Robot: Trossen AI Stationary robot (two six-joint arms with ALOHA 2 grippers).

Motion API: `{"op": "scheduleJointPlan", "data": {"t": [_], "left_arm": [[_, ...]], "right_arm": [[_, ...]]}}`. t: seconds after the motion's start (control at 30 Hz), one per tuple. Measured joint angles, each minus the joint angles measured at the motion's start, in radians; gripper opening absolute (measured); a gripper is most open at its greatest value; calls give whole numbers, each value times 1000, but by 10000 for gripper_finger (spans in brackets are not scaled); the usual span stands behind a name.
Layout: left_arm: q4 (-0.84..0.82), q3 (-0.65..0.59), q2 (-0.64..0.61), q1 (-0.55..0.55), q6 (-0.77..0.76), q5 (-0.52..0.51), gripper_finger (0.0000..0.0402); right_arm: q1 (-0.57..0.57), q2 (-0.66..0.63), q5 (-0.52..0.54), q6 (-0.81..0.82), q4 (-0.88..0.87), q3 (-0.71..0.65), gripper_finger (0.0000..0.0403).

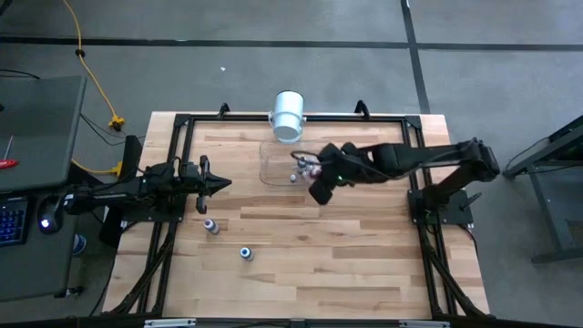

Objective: Pick & Place food coloring
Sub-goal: Put the large pink food coloring bottle into the transparent bin

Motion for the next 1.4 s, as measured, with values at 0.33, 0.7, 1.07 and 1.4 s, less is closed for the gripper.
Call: {"op": "scheduleJointPlan", "data": {"t": [0.33, 0.7, 1.07, 1.4], "left_arm": [[0, 0, 0, 0, 0, 0, 1], [0, 0, 0, 0, 0, 0, 1], [0, 0, 0, 0, 0, 0, 1], [0, 0, 0, 0, 0, 0, 1]], "right_arm": [[-140, 79, 41, 11, -64, 93, 109], [-282, 120, -24, 34, -163, 91, 109], [-369, 223, -91, 19, -131, 89, 109], [-407, 296, -122, 34, -111, 89, 109]]}}
